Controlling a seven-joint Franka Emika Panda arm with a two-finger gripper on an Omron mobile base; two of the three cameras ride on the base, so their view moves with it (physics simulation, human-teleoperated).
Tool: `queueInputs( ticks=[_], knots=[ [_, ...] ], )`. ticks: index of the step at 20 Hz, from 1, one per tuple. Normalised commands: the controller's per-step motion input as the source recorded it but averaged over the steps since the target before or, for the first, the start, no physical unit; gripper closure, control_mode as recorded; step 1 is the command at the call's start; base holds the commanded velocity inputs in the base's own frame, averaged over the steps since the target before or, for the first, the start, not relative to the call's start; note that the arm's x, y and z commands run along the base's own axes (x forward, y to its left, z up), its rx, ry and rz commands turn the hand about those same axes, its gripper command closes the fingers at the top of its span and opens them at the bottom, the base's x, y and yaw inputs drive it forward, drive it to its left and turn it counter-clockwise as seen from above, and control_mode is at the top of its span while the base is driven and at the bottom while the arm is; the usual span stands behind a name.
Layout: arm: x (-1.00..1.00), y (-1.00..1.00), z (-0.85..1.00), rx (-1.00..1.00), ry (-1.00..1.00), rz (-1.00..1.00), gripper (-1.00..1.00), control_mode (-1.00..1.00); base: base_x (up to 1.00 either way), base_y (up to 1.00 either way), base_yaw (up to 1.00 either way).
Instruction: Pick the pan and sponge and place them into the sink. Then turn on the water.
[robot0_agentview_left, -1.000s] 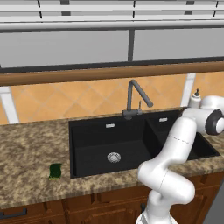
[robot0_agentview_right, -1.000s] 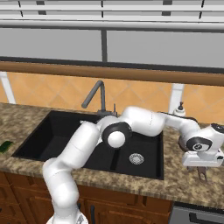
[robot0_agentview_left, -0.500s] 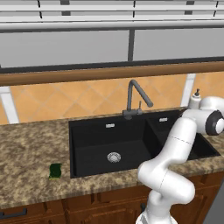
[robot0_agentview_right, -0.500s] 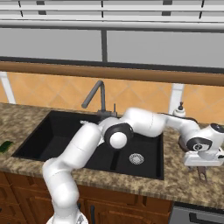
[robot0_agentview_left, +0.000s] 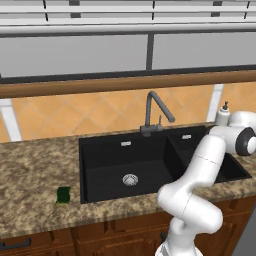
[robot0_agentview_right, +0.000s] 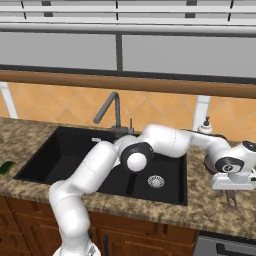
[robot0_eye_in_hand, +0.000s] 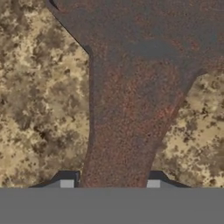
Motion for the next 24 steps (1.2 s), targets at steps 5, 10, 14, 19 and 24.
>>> queueInputs(
  ticks=[5, 10, 14, 19, 24],
  knots=[
    [-0.07, 0.05, -0.09, 0.00, 0.00, 0.00, 1.00, -1.00, 0.00, 0.00, 0.00],
    [-0.28, 0.54, -0.03, -0.02, -0.01, 0.00, 1.00, -1.00, 0.00, 0.00, 0.00],
    [-0.44, 0.64, 0.03, -0.03, -0.04, 0.00, 1.00, -1.00, 0.00, 0.00, 0.00],
    [-0.65, 0.80, 0.21, -0.07, -0.11, 0.00, 1.00, -1.00, 0.00, 0.00, 0.00],
    [-0.43, 1.00, 0.50, -0.13, -0.21, 0.00, 1.00, -1.00, 0.00, 0.00, 0.00]
  ],
)
